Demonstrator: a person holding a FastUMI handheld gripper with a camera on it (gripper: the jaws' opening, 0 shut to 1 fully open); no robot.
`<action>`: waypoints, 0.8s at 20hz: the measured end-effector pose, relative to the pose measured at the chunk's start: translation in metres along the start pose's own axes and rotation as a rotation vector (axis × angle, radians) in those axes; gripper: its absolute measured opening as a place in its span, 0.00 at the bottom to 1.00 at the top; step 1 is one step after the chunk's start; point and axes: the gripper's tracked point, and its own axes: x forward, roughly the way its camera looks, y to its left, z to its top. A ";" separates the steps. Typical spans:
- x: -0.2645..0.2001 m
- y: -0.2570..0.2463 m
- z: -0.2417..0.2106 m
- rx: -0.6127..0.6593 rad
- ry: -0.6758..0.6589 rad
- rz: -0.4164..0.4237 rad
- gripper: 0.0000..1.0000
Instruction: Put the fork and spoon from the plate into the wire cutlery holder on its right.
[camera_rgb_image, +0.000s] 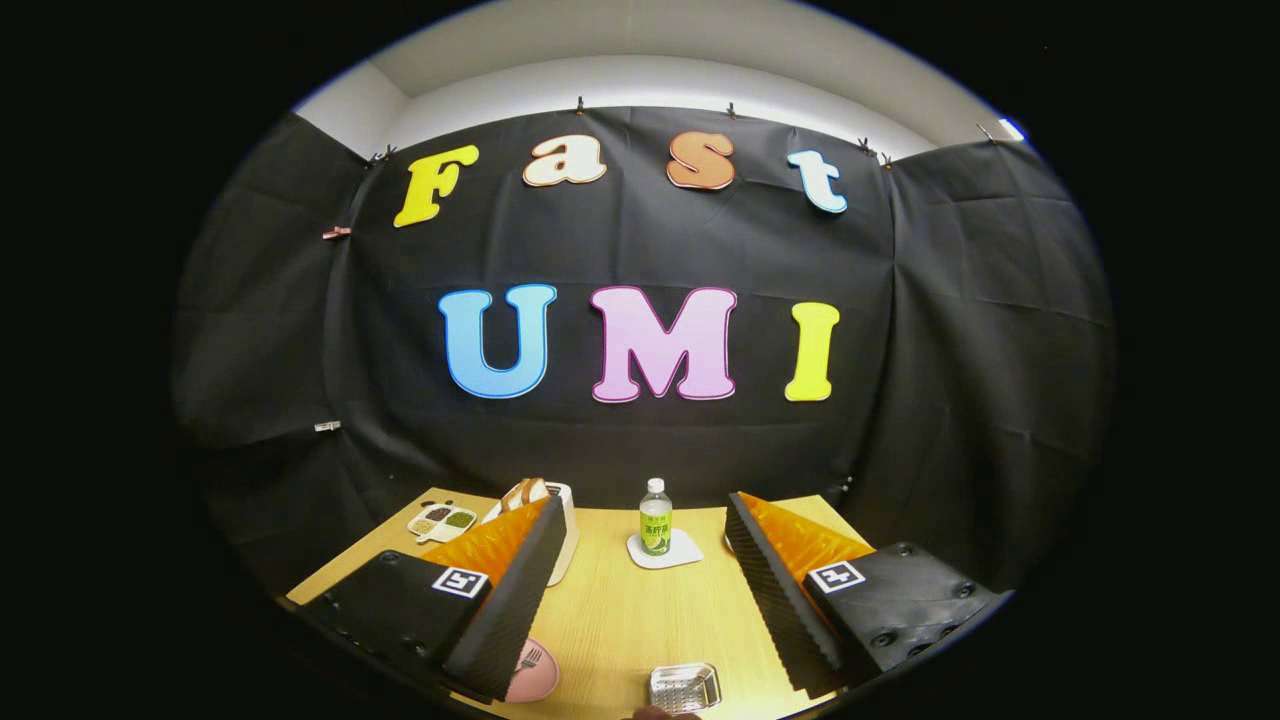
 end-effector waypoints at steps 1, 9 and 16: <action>-0.001 0.002 -0.001 0.002 0.005 -0.003 1.00; -0.001 0.014 -0.013 0.000 0.021 -0.016 1.00; 0.008 0.026 -0.036 0.037 0.094 -0.012 1.00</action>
